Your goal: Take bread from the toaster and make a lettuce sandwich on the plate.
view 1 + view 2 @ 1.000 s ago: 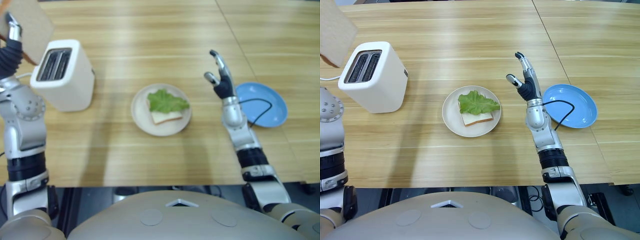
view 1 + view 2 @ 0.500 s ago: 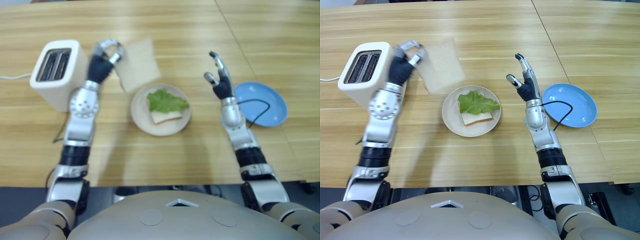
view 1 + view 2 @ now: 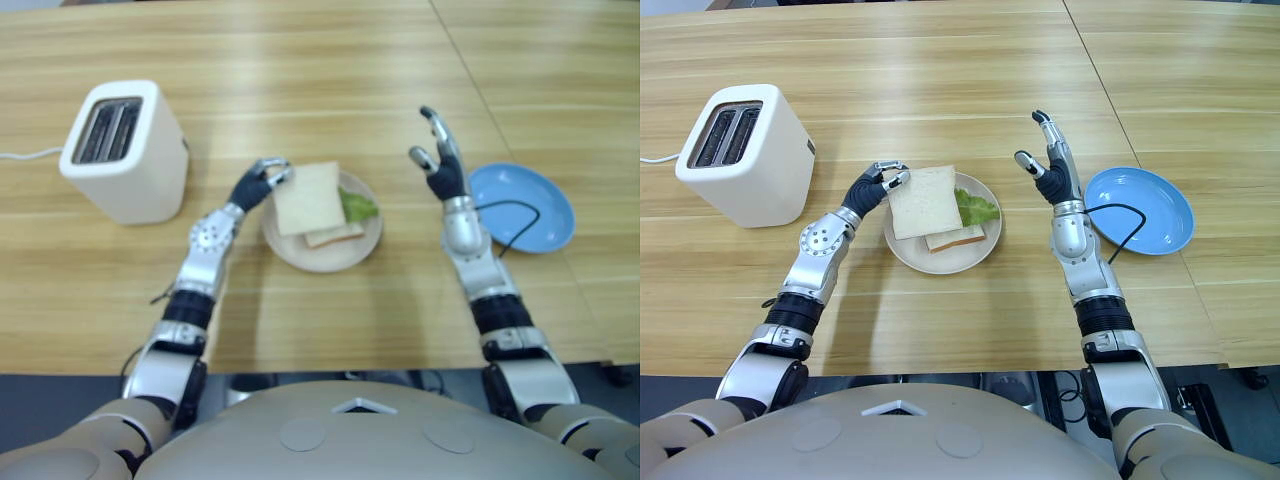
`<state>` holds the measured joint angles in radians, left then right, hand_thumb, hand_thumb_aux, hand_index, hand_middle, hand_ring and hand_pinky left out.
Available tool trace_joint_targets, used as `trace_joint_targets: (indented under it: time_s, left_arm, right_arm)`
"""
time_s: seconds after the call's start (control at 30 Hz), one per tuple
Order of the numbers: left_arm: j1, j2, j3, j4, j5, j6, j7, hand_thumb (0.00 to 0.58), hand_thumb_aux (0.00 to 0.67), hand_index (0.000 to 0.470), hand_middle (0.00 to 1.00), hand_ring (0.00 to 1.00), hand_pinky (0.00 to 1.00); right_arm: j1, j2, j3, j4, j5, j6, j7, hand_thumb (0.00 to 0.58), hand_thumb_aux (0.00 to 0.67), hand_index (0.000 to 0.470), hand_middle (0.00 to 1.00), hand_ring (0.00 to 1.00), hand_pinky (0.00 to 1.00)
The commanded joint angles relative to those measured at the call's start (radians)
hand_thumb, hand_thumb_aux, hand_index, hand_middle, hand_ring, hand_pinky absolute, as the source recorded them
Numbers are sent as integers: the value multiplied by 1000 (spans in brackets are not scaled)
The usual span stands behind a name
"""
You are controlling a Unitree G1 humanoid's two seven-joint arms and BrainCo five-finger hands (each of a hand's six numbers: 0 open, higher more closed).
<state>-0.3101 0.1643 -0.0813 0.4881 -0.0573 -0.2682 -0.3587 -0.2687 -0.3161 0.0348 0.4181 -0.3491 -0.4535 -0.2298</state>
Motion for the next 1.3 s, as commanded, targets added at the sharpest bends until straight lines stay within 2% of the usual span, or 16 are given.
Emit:
trace_joint_targets:
  time_s: [0.03,0.5,0.7,0.83,0.93,1.17,1.3]
  left_arm:
    - [-20,-18,18,27,-23,-12,-15,580,670,460,1000,1000,1000]
    - [-69,-57,-17,-26,55,15,50,580,670,460,1000,1000,1000]
    - [-116,-62,-70,102,160,11,109,580,670,460,1000,1000,1000]
    - [-183,-76,-128,285,247,7,146,580,670,460,1000,1000,1000]
    - [-210,-71,-167,372,307,54,169,580,670,460,1000,1000,1000]
    - [-226,-51,-205,462,374,126,223,580,670,460,1000,1000,1000]
    - [-225,-46,-209,473,381,127,233,580,670,460,1000,1000,1000]
  right_arm:
    - [2,7,4,12,-4,1,-2,0,0,0,0,0,0]
    - [-3,10,28,38,-26,-2,-9,0,0,0,0,0,0]
    - [-1,8,50,25,-64,1,-14,0,0,0,0,0,0]
    - [3,4,63,15,-86,5,-20,0,0,0,0,0,0]
    - [14,-6,84,-19,-132,5,-26,0,0,0,0,0,0]
    - [63,-58,245,-169,-376,-10,-15,0,0,0,0,0,0]
    - [69,-73,359,-230,-557,35,-11,0,0,0,0,0,0]
